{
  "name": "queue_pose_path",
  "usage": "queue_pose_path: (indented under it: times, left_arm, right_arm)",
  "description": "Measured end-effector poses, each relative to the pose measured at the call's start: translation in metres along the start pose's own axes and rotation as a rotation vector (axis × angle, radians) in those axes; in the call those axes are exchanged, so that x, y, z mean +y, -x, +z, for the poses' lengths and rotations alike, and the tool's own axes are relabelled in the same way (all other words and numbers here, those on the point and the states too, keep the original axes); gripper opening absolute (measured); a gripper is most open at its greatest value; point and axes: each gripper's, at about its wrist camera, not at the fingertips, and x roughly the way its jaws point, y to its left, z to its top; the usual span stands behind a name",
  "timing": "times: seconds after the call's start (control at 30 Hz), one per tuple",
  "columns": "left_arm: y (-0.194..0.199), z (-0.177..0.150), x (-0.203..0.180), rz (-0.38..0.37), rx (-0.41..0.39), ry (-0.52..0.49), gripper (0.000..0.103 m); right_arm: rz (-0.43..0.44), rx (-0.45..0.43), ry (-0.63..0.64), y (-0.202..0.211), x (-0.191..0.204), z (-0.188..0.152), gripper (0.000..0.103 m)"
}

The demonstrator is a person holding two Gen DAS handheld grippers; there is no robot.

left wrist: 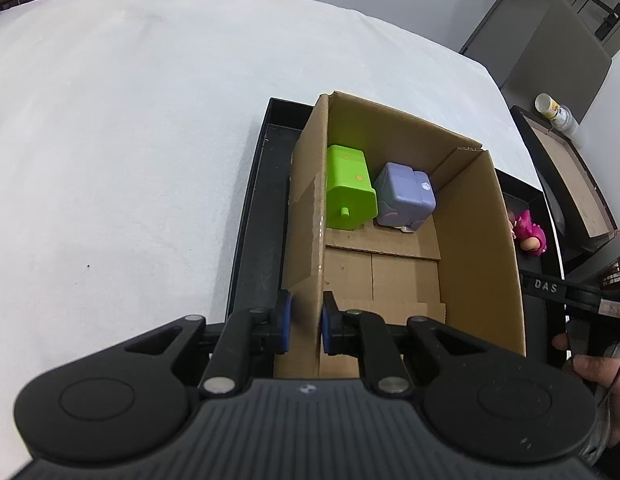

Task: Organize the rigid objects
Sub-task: 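Move the right gripper back over the tray toward the white plug charger, then grasp the white plug charger with the right gripper and lift it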

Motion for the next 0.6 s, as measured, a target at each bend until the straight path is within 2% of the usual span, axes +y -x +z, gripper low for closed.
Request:
queue_pose_path:
  times: [0.1, 0.23, 0.37, 0.5, 0.53, 0.6]
  left_arm:
    - [0.001, 0.0, -0.002, 0.005, -0.003, -0.013, 0.014]
    - [0.002, 0.001, -0.004, 0.009, -0.001, -0.014, 0.014]
    - [0.002, 0.0, -0.005, 0.013, -0.003, -0.016, 0.014]
    - [0.001, 0.0, -0.005, 0.013, -0.006, -0.018, 0.014]
    - [0.001, 0.0, -0.005, 0.013, -0.006, -0.017, 0.014]
    - [0.001, 0.001, -0.005, 0.014, -0.005, -0.015, 0.014]
  right_arm:
    - [-0.006, 0.004, -0.02, -0.004, 0.0, 0.001, 0.069]
    - [-0.008, 0.006, 0.005, -0.003, 0.003, 0.001, 0.063]
    - [-0.016, 0.021, 0.009, -0.004, 0.005, 0.002, 0.063]
    - [-0.089, 0.024, 0.076, -0.012, 0.019, 0.006, 0.051]
    - [-0.094, 0.025, 0.081, -0.012, 0.023, 0.007, 0.042]
    - [-0.086, 0.029, 0.071, -0.009, 0.023, 0.007, 0.038]
